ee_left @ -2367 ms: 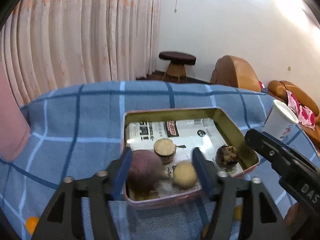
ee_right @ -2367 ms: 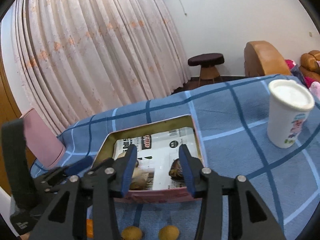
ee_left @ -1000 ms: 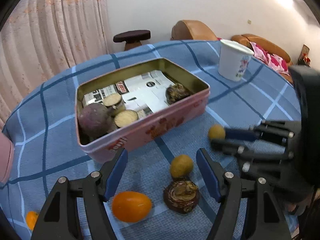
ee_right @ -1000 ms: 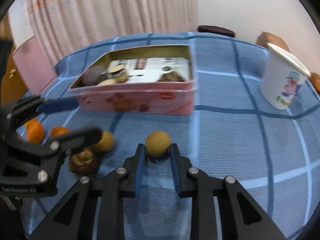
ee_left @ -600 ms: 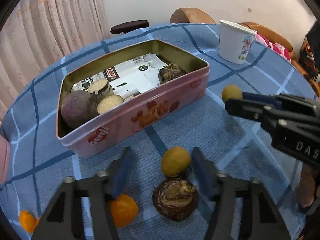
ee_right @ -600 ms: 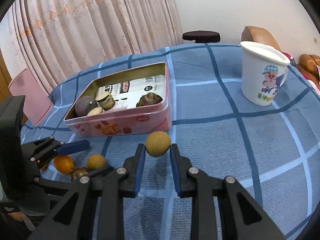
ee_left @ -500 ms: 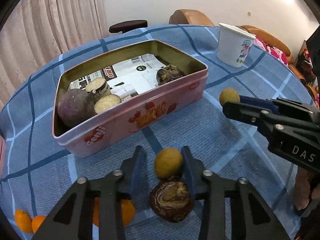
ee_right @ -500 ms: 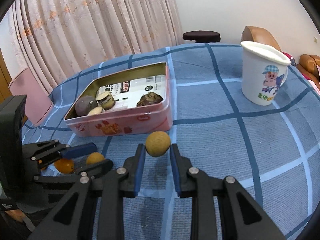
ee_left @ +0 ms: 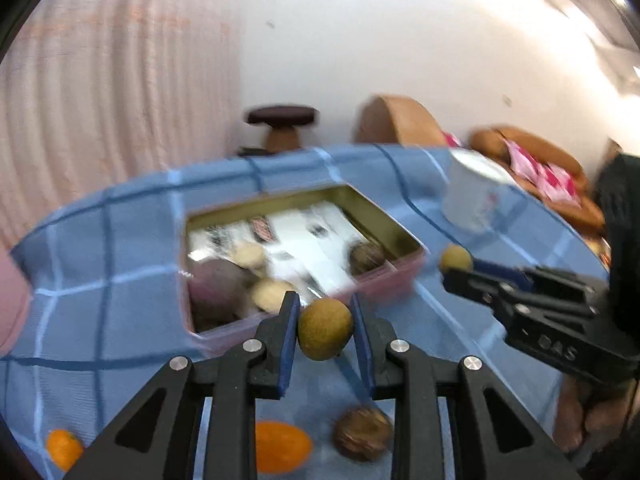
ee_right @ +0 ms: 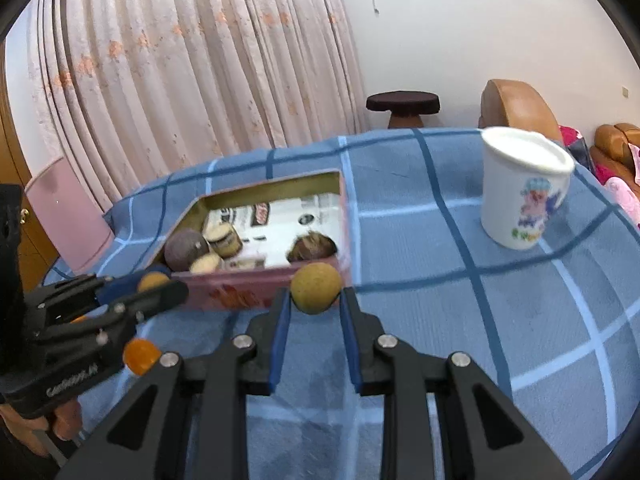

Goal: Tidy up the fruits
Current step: 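Carry both yellow fruits into the pink tin and open both tools, then grasp an orange with the left tool while the right tool grasps a brown mangosteen, then move the mangosteen in the right tool over the pink tin while the left tool holds the orange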

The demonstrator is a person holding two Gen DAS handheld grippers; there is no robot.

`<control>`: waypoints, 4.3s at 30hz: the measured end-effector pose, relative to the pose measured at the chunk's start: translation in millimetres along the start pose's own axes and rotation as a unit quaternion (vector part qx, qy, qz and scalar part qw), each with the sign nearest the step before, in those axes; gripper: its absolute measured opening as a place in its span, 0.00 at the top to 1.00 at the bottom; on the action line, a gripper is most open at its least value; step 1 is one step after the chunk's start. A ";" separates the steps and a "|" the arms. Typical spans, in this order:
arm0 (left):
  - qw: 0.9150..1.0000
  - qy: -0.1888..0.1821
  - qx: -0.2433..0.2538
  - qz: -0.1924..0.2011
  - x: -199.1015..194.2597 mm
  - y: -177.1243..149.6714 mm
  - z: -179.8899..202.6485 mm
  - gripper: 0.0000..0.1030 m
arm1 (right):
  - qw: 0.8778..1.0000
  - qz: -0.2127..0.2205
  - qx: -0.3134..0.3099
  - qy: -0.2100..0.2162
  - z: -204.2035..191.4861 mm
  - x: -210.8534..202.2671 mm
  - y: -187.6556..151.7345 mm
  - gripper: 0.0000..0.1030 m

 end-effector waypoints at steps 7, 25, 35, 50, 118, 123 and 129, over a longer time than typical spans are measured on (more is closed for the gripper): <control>0.997 0.040 -0.068 0.021 11.6 27.7 -34.2 0.73 | 1.000 0.013 -0.011 -0.026 -27.9 20.6 51.0 0.73; 0.993 0.089 -0.075 -0.022 63.8 41.6 -33.6 0.73 | 0.996 -0.027 0.070 0.044 -5.7 80.5 57.5 0.70; 0.991 0.120 -0.057 0.008 44.3 34.4 -23.0 0.29 | 0.994 0.015 0.095 0.056 1.6 59.8 55.0 0.39; 0.988 0.138 -0.059 0.025 28.9 17.3 -26.0 0.29 | 0.995 0.049 0.082 0.013 5.8 40.5 49.2 0.33; 0.992 0.013 0.086 -0.090 2.1 -59.4 -14.5 0.59 | 0.996 -0.056 -0.056 0.051 -29.1 16.0 -29.6 0.59; 0.999 -0.011 0.050 -0.003 -23.0 -31.5 -15.5 0.59 | 0.999 -0.016 -0.011 0.050 -16.5 5.5 -7.1 0.59; 0.997 0.042 -0.061 0.006 -3.7 7.0 -36.8 0.59 | 1.000 -0.004 -0.023 -0.002 -21.7 11.2 29.9 0.59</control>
Point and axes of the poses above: each gripper's, at about its wrist camera, not at the fingertips, and x roughly the way its jaws point, z to its right, y to its top, the point moved 6 cm from there along x, roughly the way its jaws point, and after that the axes turned 8 degrees about -z, right-handed, at the moved point
